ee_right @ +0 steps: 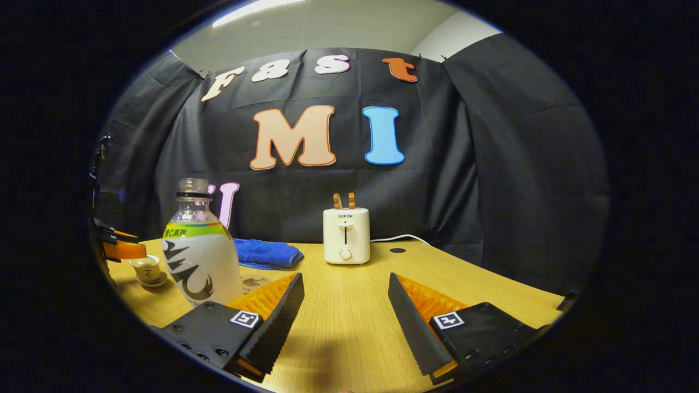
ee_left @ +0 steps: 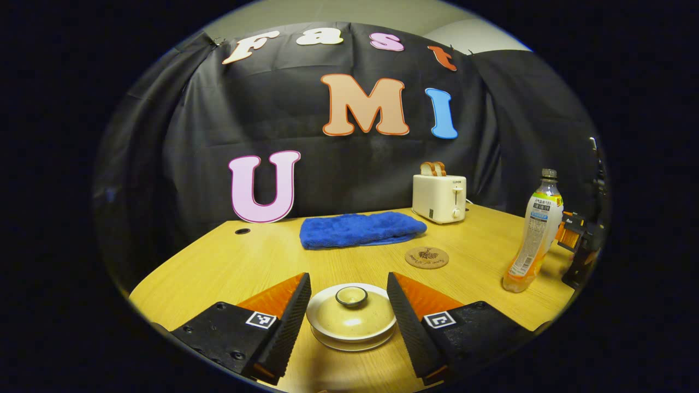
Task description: Open the teacup lid with one hand, grasp the water bottle and pour water into the teacup with the other hand; after pouring, place the water bottle on the coaster and then close the teacup lid.
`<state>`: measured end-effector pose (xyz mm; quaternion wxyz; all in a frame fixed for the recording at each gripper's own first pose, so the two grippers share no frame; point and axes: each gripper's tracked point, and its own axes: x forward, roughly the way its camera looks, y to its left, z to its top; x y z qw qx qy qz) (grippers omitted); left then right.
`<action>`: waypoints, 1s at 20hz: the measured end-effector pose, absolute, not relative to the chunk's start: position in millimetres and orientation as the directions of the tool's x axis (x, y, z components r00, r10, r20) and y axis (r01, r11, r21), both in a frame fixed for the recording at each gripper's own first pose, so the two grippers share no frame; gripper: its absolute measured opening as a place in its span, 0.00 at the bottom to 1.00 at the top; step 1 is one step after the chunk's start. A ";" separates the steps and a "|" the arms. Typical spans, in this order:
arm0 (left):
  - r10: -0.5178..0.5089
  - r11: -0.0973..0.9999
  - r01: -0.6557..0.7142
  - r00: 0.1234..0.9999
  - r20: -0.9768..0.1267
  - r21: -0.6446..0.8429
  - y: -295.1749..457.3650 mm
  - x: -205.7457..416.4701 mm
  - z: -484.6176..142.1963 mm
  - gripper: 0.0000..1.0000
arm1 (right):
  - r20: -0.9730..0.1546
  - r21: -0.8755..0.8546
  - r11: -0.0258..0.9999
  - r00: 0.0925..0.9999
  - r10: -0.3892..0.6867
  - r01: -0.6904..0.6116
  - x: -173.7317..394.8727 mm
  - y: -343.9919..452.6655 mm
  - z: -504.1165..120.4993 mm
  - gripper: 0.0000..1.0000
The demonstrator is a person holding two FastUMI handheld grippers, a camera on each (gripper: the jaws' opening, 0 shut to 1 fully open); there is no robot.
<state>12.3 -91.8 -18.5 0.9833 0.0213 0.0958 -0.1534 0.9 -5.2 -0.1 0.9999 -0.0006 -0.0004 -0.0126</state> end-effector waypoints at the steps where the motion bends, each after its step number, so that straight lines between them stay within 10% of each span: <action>1: -0.299 0.951 0.309 0.931 -0.210 0.016 -93.2 13.5 -24.5 0.81 | 0.001 -0.001 1.000 1.000 -0.025 0.025 1.2 -5.4 -0.2 0.95; 20: -0.290 0.948 0.309 0.938 -0.192 0.078 -102.2 30.2 -25.2 0.27 | -0.012 -0.017 0.998 0.998 -0.065 0.064 -4.4 -8.7 -3.9 1.00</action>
